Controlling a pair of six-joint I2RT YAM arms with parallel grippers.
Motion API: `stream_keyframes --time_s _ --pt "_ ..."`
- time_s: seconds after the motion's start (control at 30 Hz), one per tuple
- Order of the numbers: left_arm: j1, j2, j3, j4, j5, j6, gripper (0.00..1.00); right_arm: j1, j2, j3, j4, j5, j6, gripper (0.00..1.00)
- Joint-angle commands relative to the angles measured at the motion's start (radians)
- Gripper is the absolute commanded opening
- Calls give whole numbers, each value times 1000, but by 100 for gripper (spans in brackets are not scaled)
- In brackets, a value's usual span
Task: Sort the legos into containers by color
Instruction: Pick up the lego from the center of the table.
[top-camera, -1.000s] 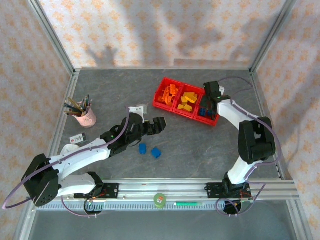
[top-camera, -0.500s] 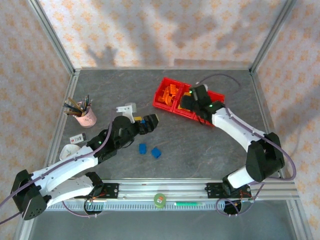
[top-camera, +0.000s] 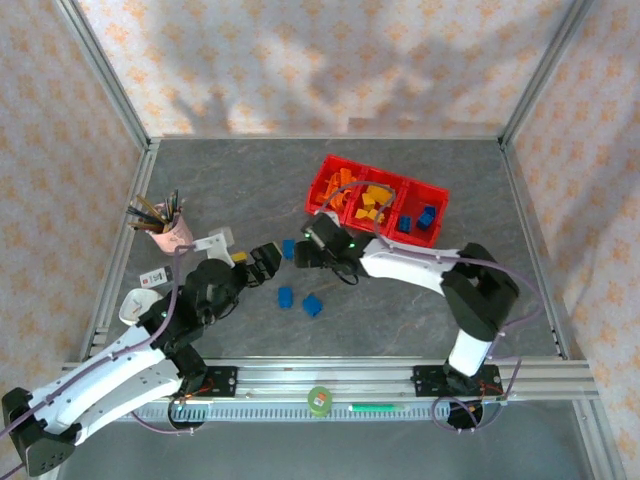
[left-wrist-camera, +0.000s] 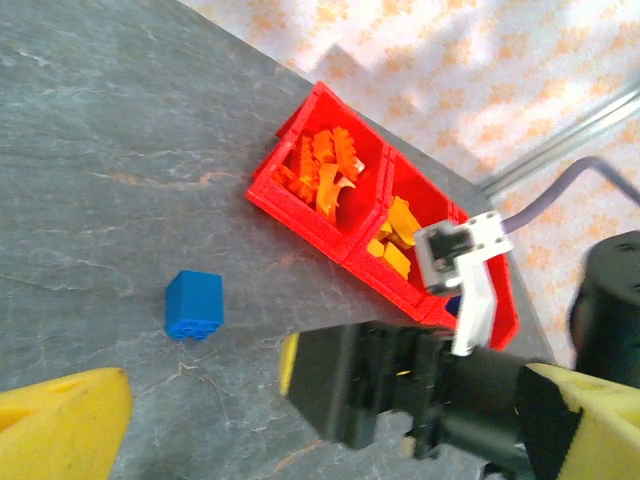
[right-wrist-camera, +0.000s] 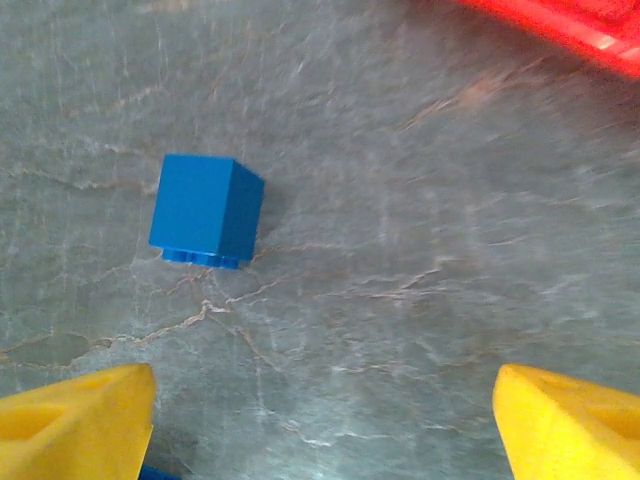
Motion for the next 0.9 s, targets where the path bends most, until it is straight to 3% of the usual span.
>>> stream_keyframes --time_s 0.0,0.23,0.37,0.87 --pt "10 -58 -32 -65 -71 -36 99 24 70 84 34 12 21 89" --pt "12 -115 -34 -125 -110 -55 99 43 249 259 -26 45 4 89" --pt "14 -122 -39 -132 -114 -62 99 42 325 341 -59 94 -3 84" --pt "17 -109 -42 -126 -101 -55 99 42 482 505 -122 138 -55 47"
